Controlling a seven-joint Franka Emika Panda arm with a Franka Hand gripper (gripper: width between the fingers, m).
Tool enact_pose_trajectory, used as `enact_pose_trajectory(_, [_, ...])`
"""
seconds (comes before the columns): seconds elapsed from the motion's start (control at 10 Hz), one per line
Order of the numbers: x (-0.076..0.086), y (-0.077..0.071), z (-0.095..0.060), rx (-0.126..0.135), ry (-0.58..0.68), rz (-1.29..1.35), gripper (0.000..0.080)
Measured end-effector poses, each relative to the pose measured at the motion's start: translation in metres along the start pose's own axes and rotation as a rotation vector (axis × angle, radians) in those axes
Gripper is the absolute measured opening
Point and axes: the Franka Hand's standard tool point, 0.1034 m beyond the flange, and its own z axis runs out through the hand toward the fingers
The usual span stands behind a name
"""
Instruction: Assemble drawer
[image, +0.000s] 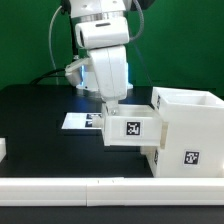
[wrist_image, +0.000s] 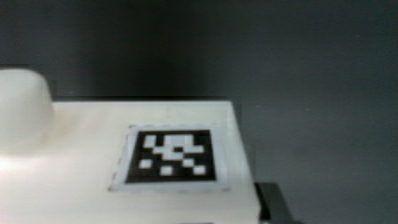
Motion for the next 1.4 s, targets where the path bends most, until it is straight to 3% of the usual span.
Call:
enact_pose_trajectory(0.5, [0.002,0.0081,-0.001,-0.01,-0.008,0.033,0.0038])
enact_pose_trajectory(0.7, [0.0022,0.0048,0.0006,-0.018,-0.006,0.048,0.0038])
enact_pose_trajectory(1.4, [-0.0012,-0.0017,0.0047,-0.006,-0.005,0.057,0.0038])
